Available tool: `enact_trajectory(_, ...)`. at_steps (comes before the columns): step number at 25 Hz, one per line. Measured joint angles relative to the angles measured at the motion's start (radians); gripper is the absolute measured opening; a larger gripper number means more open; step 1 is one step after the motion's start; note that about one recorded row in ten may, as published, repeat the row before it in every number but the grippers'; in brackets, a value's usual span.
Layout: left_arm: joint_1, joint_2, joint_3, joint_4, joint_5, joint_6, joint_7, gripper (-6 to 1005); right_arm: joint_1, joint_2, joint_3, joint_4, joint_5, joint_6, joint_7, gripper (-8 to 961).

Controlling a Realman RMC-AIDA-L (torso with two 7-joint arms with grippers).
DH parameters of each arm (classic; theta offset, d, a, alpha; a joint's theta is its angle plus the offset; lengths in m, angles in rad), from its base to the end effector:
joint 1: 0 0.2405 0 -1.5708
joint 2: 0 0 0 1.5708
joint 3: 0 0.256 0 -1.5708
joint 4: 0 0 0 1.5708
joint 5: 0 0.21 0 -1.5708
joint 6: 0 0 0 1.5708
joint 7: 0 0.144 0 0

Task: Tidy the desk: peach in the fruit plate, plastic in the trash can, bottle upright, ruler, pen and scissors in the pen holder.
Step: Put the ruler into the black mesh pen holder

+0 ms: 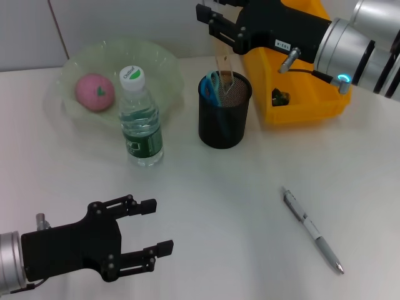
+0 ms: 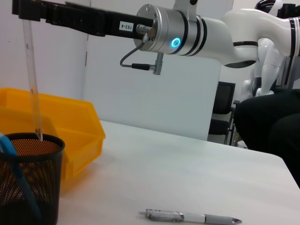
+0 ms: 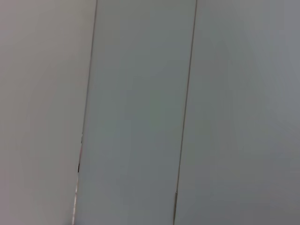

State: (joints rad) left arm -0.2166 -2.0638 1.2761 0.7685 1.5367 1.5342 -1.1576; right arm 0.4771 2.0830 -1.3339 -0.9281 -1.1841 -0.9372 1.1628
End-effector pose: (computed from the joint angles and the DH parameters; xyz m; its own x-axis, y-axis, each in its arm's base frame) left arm -0.2669 0.2516 -0.0343 0.8146 0.1877 0.5488 0.2847 -0.9538 -0.0964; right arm 0.1607 0.3988 0.0081 0.7675 0.0951 -0.6339 -0.3519 -0.7640 -0.5408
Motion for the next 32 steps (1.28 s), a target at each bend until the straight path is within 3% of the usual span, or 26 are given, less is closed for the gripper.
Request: enact_trajectory(32, 0.003, -0.002, 0.0, 0.0, -0.001, 0.005, -0.005, 754, 0.005, 0.0, -0.001, 0.018, 0.0, -0.012, -0.014, 378)
